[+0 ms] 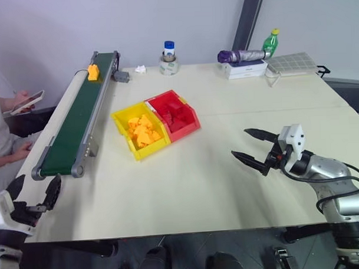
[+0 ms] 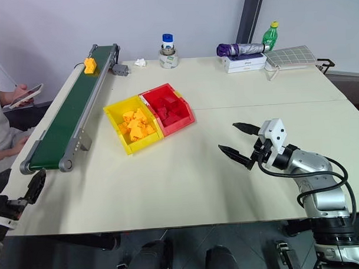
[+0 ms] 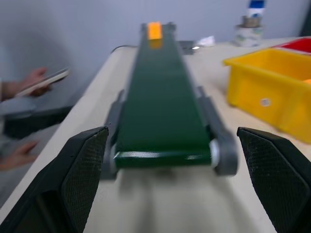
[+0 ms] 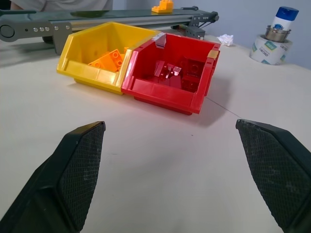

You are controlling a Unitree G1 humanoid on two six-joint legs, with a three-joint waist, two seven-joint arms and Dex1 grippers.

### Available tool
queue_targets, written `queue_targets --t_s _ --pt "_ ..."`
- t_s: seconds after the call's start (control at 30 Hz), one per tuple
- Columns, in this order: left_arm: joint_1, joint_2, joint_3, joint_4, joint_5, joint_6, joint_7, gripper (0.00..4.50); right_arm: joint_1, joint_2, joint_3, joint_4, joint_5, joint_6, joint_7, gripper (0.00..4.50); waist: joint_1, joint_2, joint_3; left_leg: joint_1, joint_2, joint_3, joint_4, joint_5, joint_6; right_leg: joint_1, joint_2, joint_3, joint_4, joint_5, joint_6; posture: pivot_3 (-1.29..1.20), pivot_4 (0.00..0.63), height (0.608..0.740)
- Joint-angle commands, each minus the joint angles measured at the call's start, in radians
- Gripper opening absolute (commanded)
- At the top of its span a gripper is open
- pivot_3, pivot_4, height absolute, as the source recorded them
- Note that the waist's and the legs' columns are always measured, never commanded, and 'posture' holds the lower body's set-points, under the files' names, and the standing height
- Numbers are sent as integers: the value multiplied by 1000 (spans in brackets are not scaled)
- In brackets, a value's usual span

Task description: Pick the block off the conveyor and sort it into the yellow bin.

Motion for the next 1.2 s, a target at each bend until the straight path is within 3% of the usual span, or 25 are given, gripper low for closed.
queue_targets --t_s 0.03,0.2,0.3,0.93,1.07,1.2 --pt "-20 7 9 -14 -13 4 37 4476 -18 0 -13 -9 -2 -20 4 4500 0 0 0 0 0 0 0 0 0 0 0 0 -1 0 0 0 150 740" --pt "-59 26 0 8 -14 12 49 4476 -19 0 -15 -12 2 -24 9 4500 -1 0 0 0 0 0 0 -1 1 0 0 0 -2 0 0 0 150 740" --pt "-61 40 -21 11 11 -5 31 4476 6 -7 -25 -60 89 40 68 4500 -1 0 0 0 0 0 0 0 1 0 1 0 -2 0 0 0 150 740" --pt "-111 46 -51 18 31 15 92 4476 13 4 -20 -67 47 5 32 4500 -1 0 0 0 0 0 0 -1 1 1 0 0 -2 0 0 0 150 740" --pt "-167 114 -50 85 72 60 113 4476 13 6 -15 -66 41 0 25 4500 0 0 0 0 0 0 0 -1 1 1 1 0 -2 0 0 0 150 740" --pt "-327 221 -58 136 51 157 142 4476 12 9 -10 -66 44 10 23 4500 2 0 0 0 0 0 0 -1 1 1 1 -1 -1 1 1 0 150 740"
